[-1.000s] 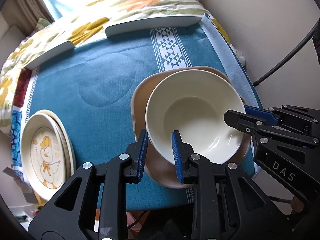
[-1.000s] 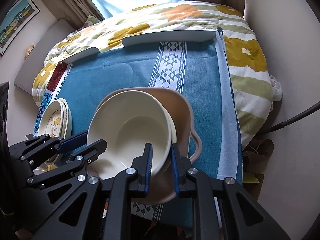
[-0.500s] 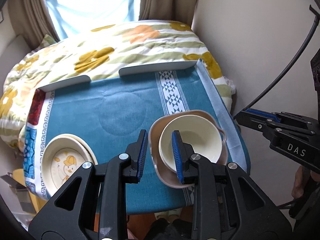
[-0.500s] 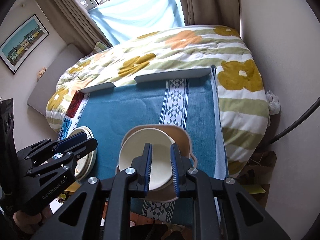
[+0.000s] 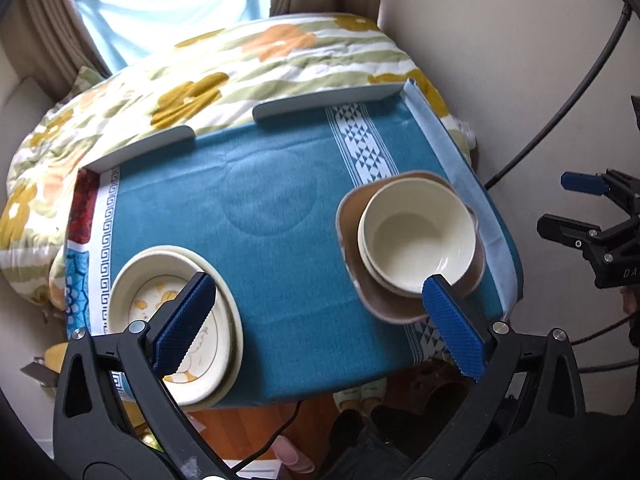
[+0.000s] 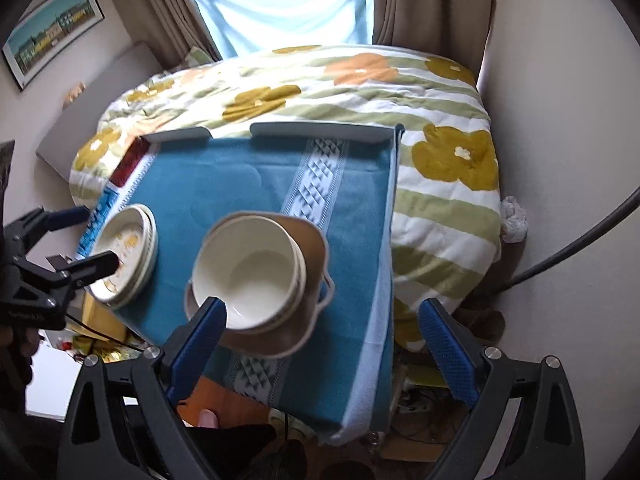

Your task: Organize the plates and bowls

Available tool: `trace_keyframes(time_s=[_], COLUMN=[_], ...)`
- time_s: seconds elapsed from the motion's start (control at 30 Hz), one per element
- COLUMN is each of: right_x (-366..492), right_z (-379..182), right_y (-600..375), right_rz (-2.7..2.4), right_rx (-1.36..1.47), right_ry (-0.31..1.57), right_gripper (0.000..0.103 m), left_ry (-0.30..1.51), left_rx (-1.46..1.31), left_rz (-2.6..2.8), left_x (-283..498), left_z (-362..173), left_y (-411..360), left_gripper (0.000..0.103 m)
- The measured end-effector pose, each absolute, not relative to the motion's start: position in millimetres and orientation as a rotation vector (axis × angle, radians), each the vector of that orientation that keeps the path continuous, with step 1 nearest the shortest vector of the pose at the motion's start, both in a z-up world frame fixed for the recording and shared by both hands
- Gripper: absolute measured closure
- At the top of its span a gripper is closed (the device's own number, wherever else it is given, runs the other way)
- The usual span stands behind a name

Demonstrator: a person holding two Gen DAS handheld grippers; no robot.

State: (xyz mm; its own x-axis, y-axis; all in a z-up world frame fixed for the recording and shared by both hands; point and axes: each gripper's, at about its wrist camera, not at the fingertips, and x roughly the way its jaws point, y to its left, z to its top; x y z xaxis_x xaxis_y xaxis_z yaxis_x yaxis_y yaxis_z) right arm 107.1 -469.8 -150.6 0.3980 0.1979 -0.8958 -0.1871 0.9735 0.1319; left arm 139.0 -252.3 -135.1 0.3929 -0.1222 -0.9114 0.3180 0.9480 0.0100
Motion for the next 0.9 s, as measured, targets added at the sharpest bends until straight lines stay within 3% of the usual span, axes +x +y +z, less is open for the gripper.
trace_keyframes(time_s=[0.37,0.43,0.6,0.73,0.8,0.83,0.9], right_x=[122.0,126.6,138.2,142.6,142.9,142.6,142.4], right_z=[-224.3,-231.2,-248.8,-262.8,-268.1,-269.7,-272.3], right_y=[-454.7,-450.2,-438.0,-431.4,-429.5,-429.5,-428.7], right_rz=[0.280,0.288,0.328,0.352,0.369,0.385,0.410], right_rx=[-0.060,-0.068,-0.091,-0.097,-0.083,-0.061,-0.027], right_ry=[1.378,1.405,1.475,1.508,1.515,1.517,1.522], right_gripper=[0.008,0.017,0.041,0.049,0.056,0.059,0.072], left_ry=[1.393,1.414,1.477,1.517,1.531,1.535,1.538], left_rx=[0.233,0.252,0.287,0.270,0.240,0.228,0.223], left_rz=[-0.347,-0.357,-0.380,-0.408,-0.426,-0.438,-0.461], left_x=[157.5,161.8,174.1,178.8,179.5,179.7,179.4], left_z=[-221.6,-230.9,-252.2,-268.5,-272.9,-274.4,-276.9], left_y=[-266.5,-272.5,-283.0,-287.0,-287.2,-287.9,-291.5], left_gripper=[0.001,0.003,0.019,0.023,0.030,0.040,0.051])
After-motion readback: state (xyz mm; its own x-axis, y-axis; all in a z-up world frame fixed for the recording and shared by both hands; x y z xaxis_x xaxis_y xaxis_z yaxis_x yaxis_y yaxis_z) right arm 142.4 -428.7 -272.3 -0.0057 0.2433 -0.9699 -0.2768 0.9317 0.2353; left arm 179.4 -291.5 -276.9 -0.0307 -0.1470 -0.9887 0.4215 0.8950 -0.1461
